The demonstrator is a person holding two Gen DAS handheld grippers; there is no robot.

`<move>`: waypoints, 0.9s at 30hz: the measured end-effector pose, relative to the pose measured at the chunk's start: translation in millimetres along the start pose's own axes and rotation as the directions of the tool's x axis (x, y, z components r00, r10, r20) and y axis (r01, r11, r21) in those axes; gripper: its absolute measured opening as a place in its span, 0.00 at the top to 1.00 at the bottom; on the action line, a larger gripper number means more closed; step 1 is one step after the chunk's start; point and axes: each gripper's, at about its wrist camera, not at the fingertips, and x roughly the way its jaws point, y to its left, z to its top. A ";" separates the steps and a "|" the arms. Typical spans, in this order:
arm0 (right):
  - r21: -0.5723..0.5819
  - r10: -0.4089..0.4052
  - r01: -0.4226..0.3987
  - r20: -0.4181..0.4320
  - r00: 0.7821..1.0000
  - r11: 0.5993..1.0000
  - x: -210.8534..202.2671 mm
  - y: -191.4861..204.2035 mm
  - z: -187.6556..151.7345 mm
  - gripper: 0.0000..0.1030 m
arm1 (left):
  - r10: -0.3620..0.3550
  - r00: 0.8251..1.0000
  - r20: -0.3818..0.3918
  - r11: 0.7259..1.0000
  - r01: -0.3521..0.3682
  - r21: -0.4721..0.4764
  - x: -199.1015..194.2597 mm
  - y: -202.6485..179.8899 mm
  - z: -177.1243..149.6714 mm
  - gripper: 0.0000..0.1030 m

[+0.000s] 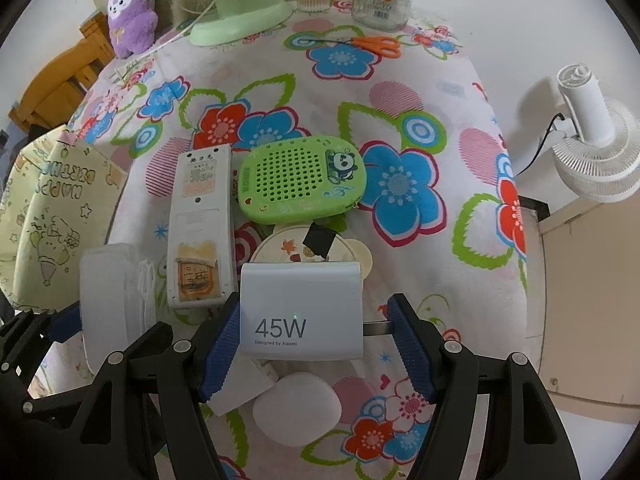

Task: Organize rigid objects
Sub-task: 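Lift and carry the case with the left tool while the right tool carries the charger toward the yellow box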

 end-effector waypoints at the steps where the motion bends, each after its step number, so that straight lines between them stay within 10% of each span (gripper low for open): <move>1: 0.001 -0.001 0.001 0.004 1.000 1.000 -2.5 -0.4 -0.1 0.28 | 0.002 1.000 0.007 1.000 -0.002 0.004 -3.3 -0.3 -0.9 0.36; 27: 0.052 -0.027 0.019 0.149 0.989 0.998 -96.5 2.5 -0.1 0.28 | -0.032 0.989 0.147 0.997 0.021 0.077 -83.5 1.2 5.2 0.36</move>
